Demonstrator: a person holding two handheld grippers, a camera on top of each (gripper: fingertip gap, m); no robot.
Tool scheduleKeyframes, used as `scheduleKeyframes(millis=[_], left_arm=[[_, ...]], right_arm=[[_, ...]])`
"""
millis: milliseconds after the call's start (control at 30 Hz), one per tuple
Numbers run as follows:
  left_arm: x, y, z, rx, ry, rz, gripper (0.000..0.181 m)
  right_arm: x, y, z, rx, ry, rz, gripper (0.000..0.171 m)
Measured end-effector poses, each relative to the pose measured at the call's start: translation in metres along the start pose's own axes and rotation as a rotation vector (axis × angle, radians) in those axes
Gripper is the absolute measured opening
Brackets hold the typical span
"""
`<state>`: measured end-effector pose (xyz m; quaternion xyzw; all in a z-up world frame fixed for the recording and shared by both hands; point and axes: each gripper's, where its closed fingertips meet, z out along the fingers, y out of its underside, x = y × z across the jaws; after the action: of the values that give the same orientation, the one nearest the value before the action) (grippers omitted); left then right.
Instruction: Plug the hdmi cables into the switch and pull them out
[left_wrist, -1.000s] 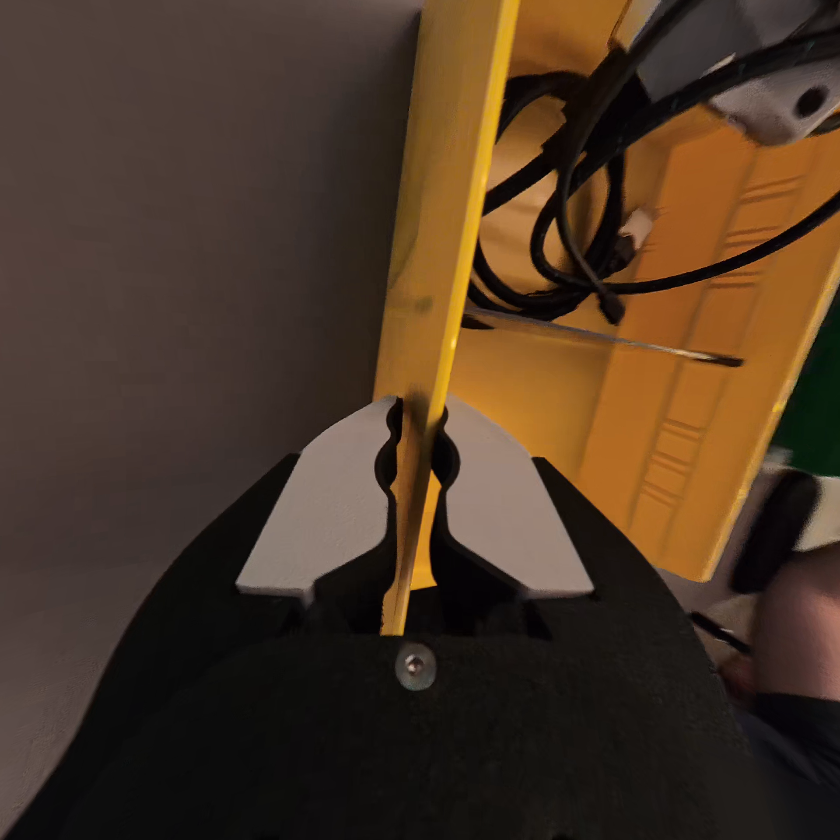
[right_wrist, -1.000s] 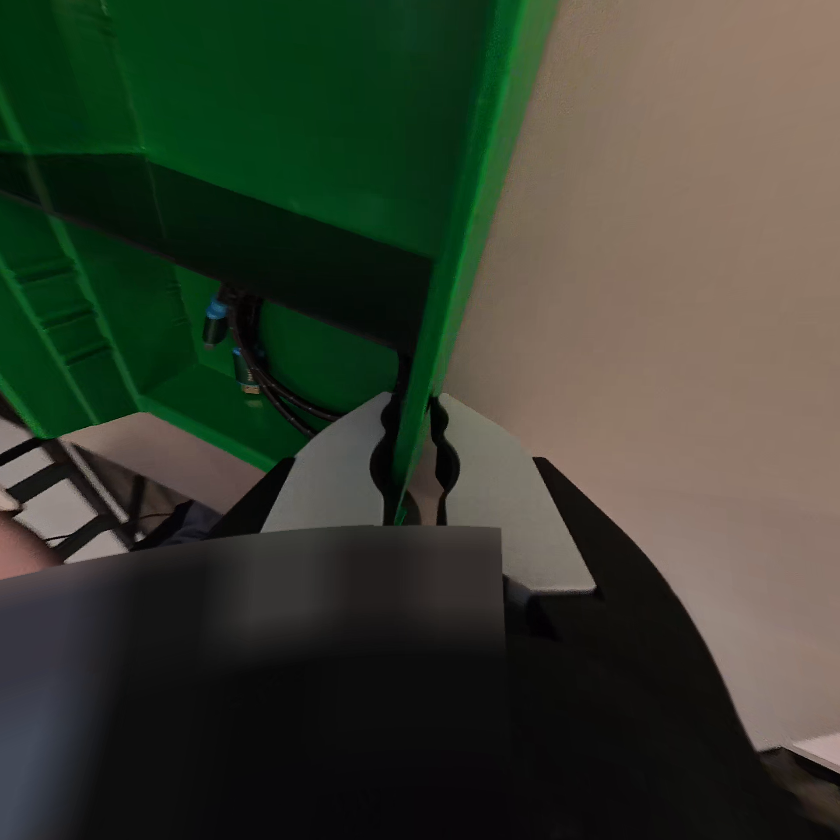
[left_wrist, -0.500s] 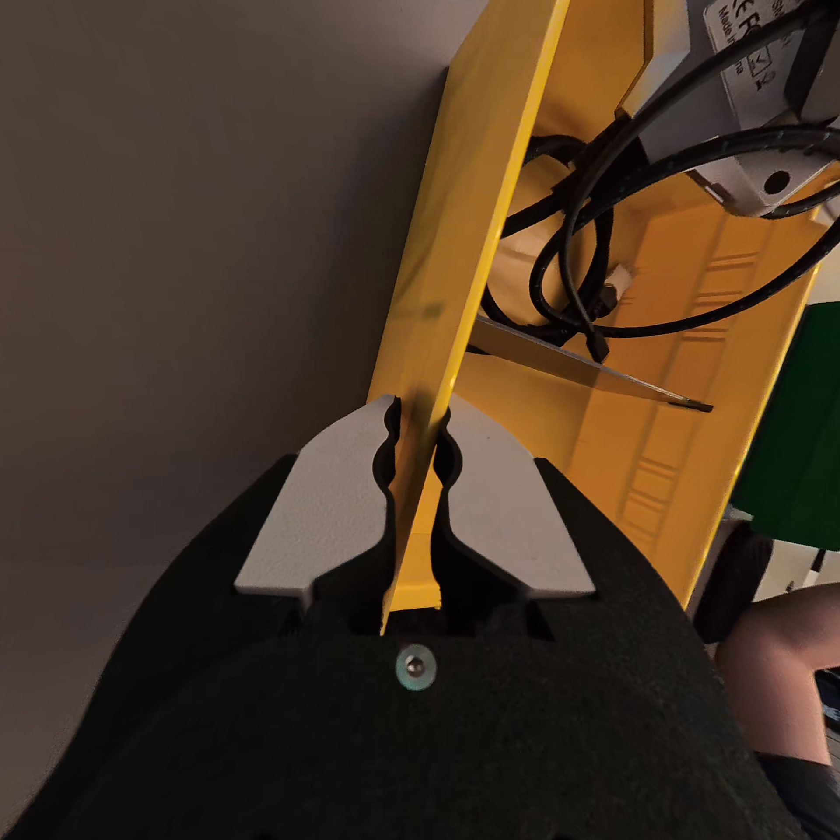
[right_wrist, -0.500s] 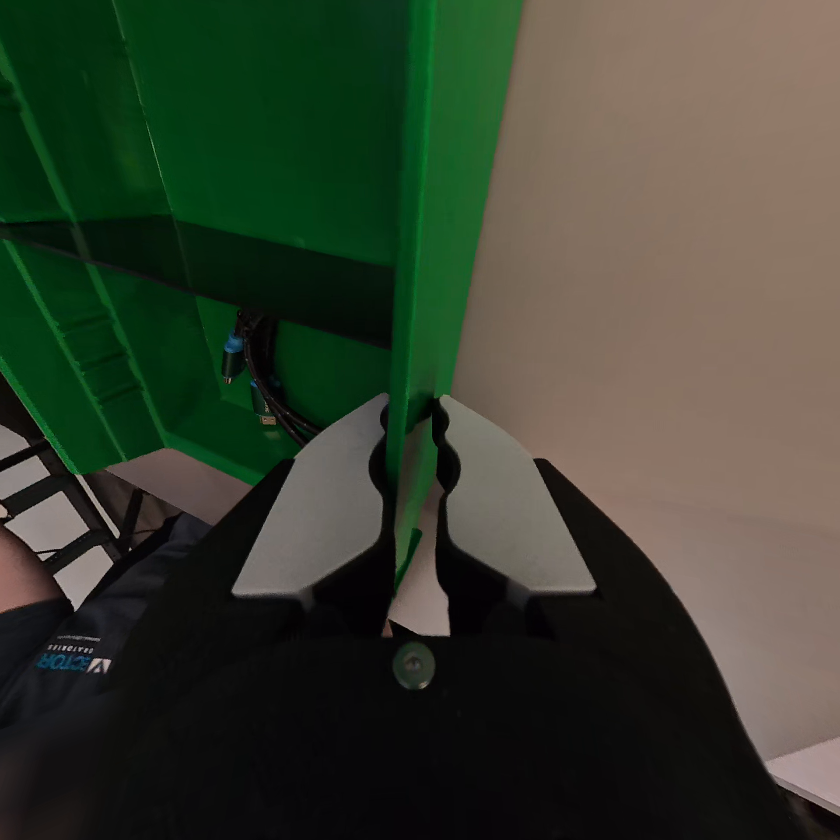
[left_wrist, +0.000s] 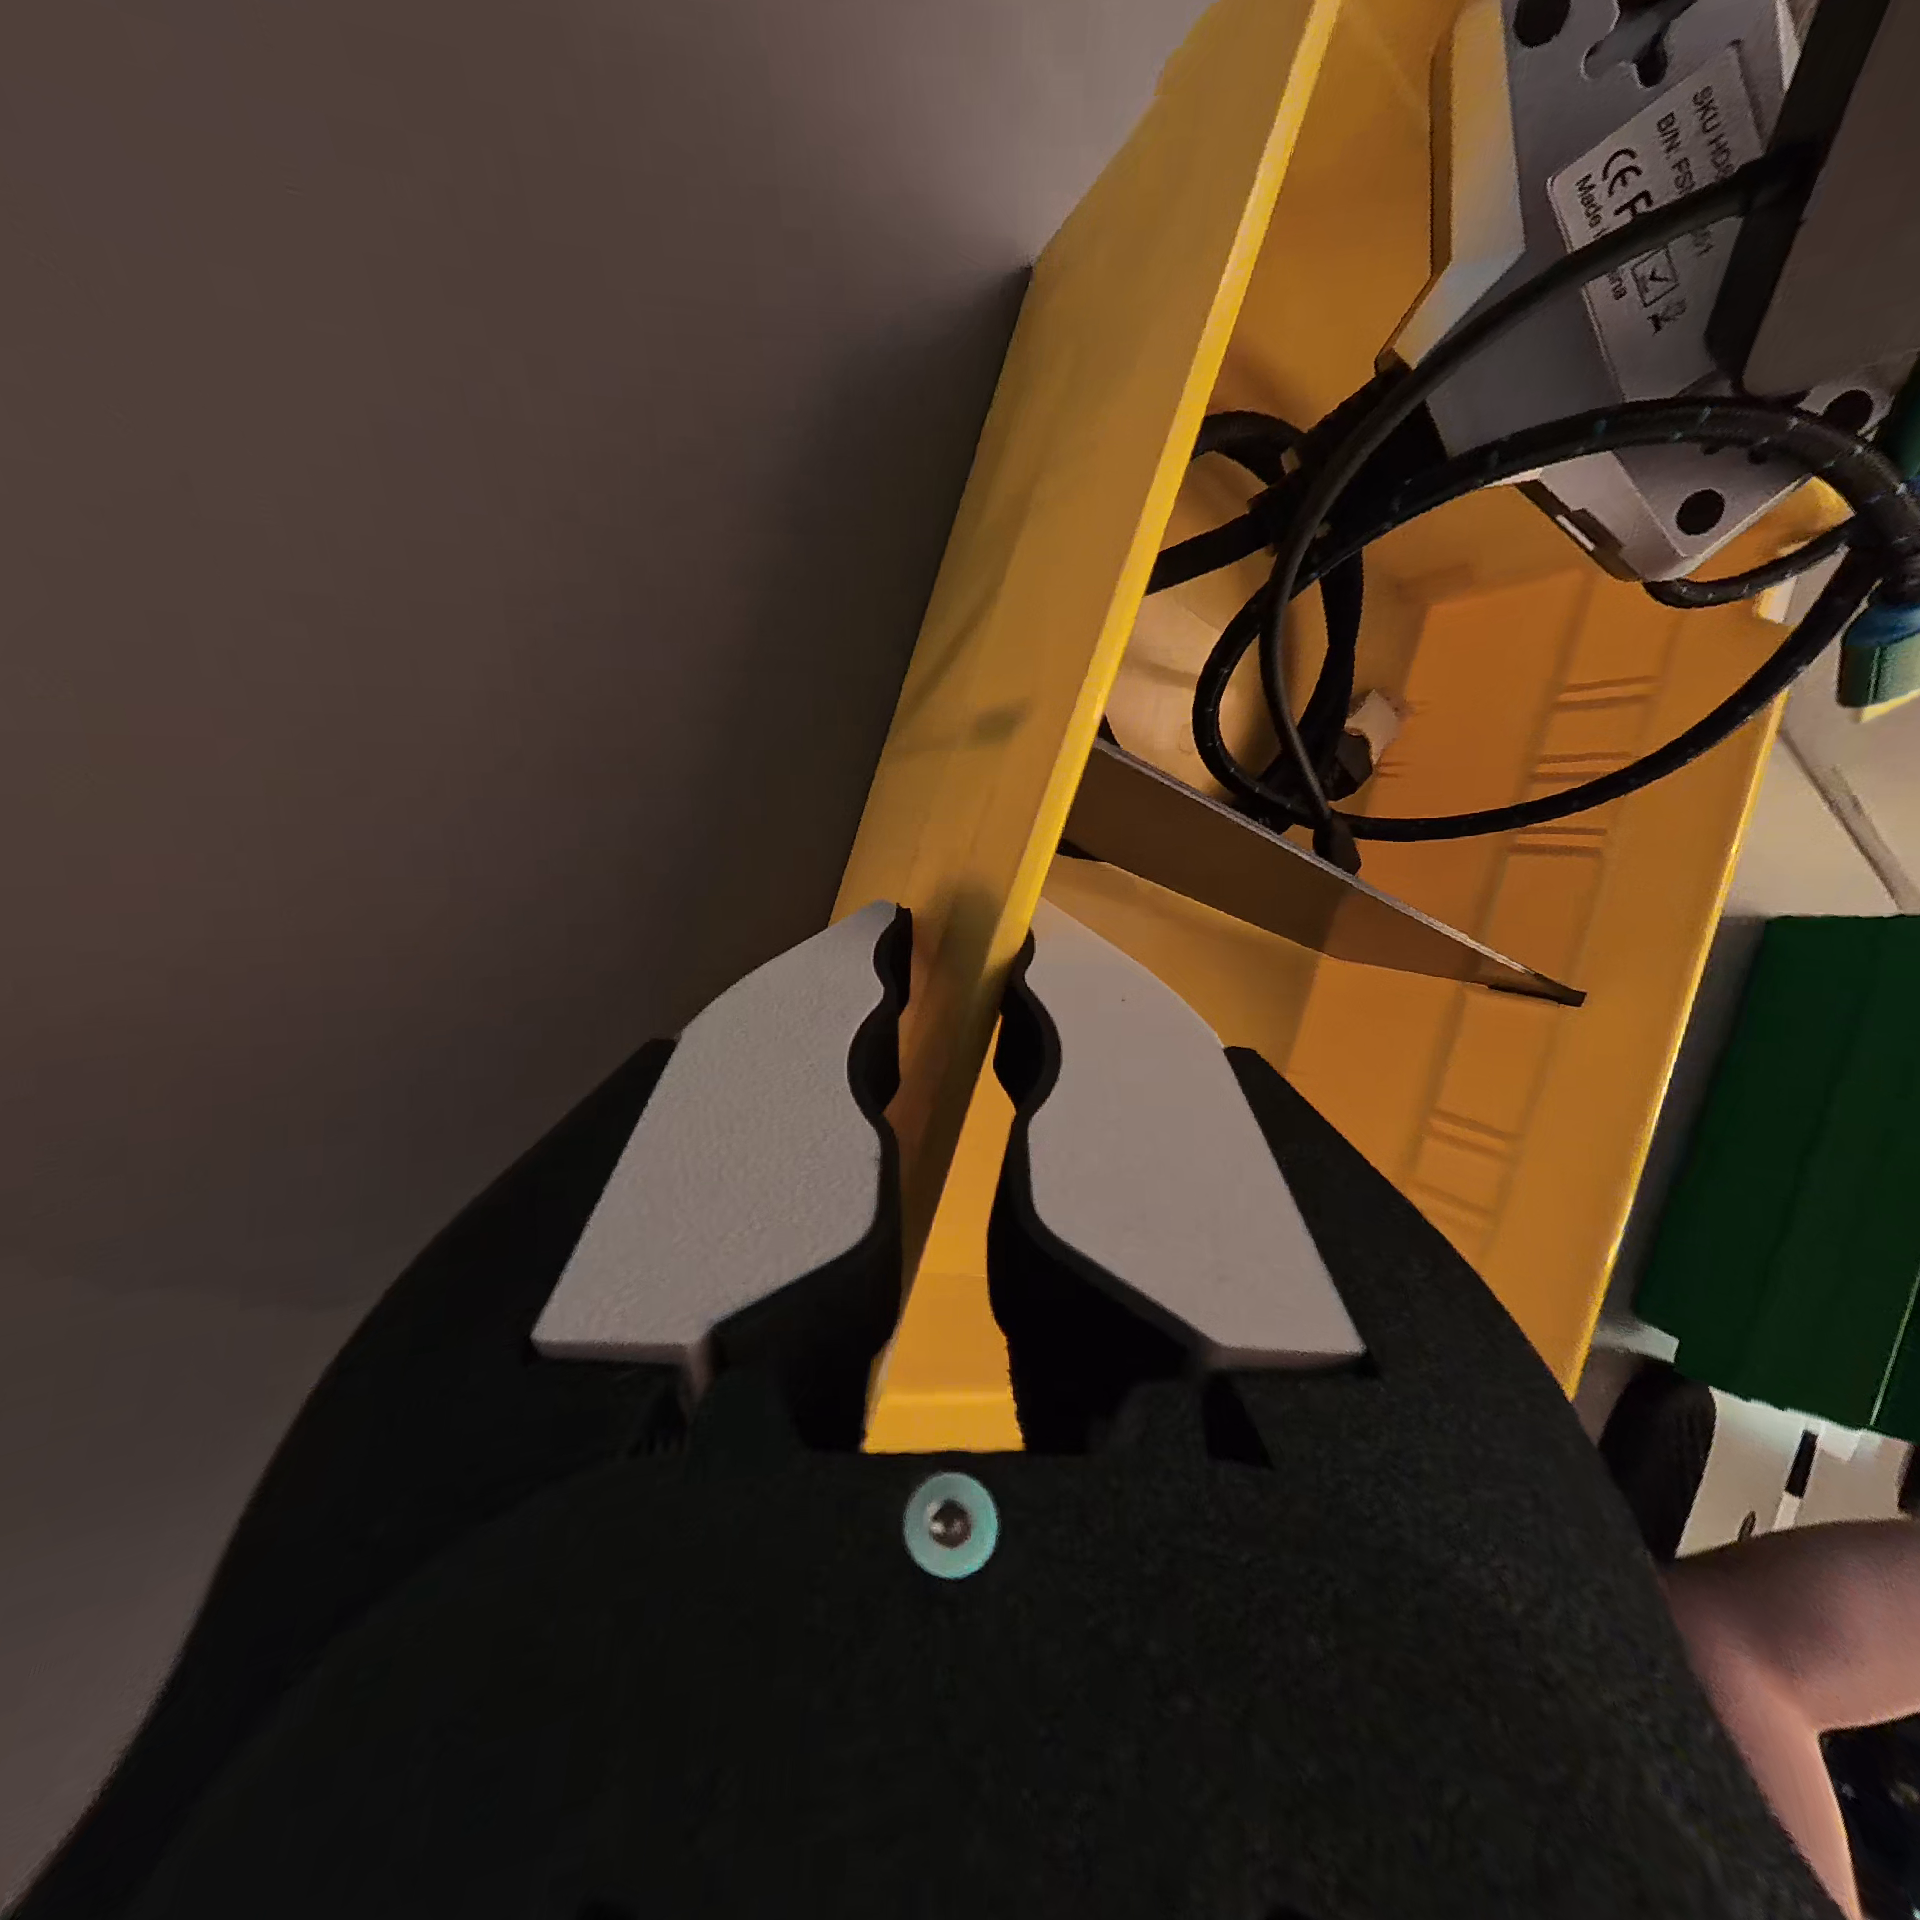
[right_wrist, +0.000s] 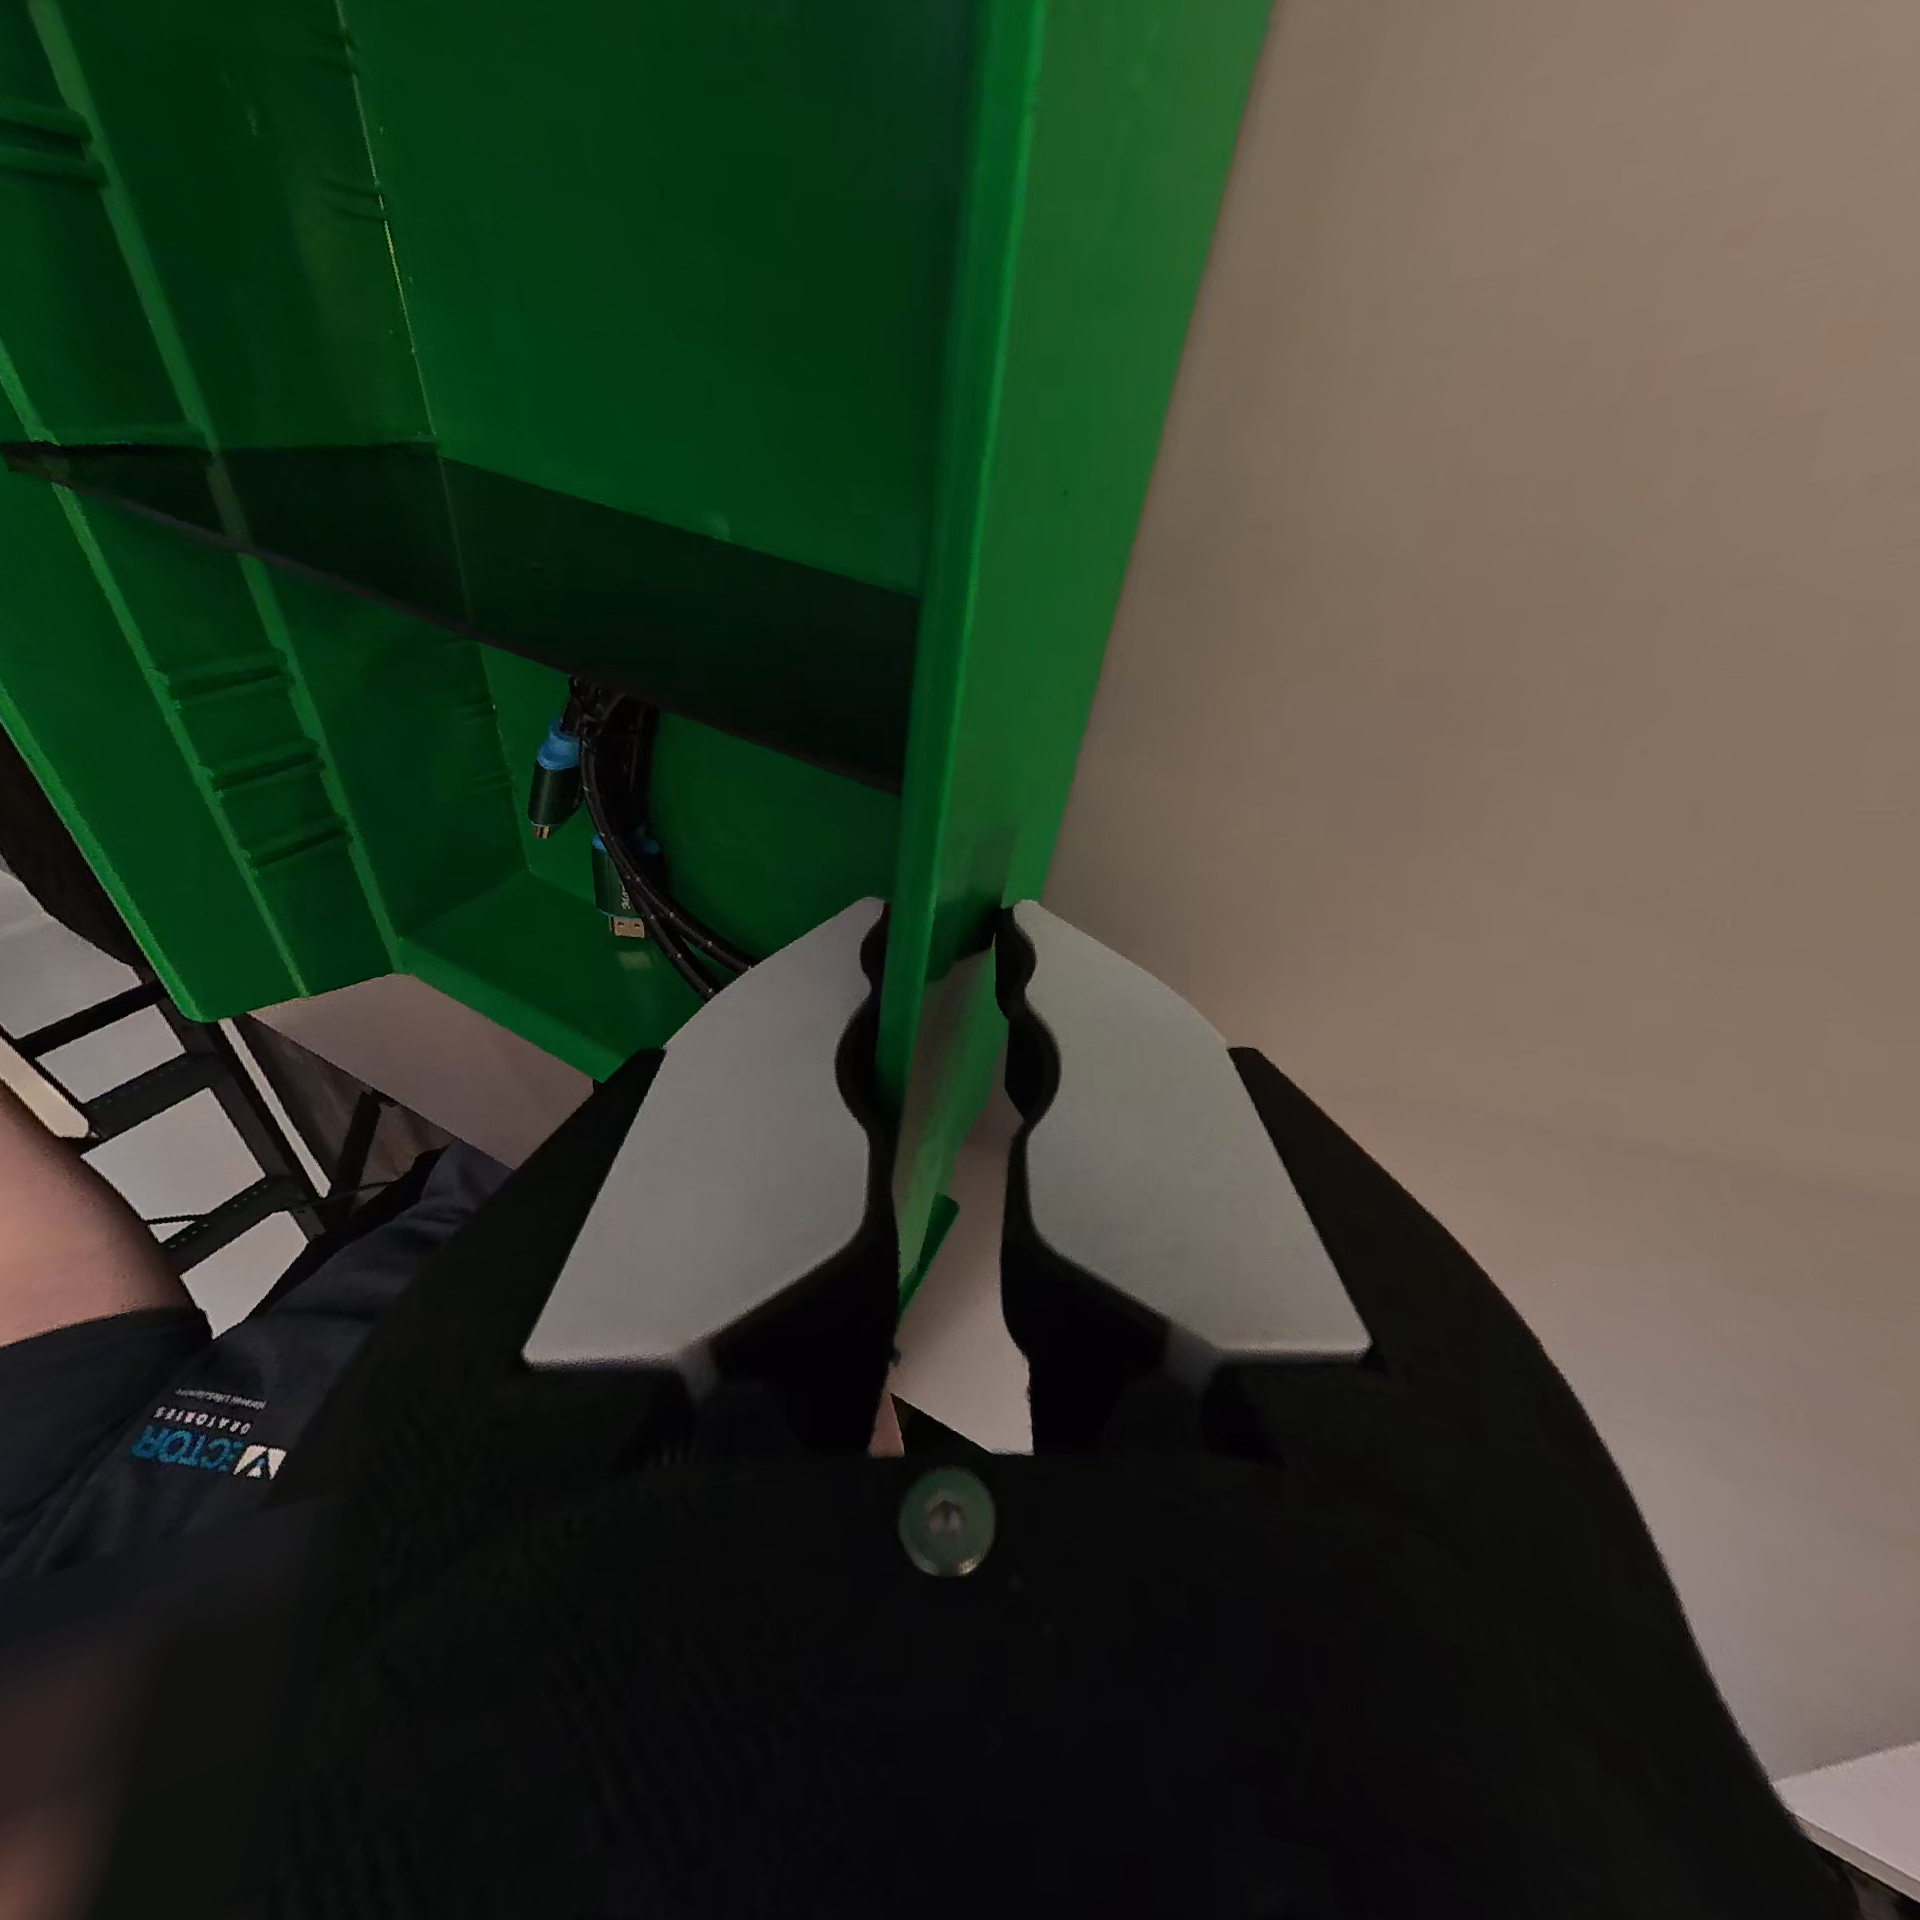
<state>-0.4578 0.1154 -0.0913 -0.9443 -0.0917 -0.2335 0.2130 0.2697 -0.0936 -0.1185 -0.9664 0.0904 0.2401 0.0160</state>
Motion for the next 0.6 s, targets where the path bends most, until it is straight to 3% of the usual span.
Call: scheduleKeyframes(millis=[600], left_arm=[[-0.008,-0.013,0.001,0.003,0.006,0.129,0.012]], right_arm=[[0.017,-0.003,-0.009,0.051,-0.001,0.044,0.018]])
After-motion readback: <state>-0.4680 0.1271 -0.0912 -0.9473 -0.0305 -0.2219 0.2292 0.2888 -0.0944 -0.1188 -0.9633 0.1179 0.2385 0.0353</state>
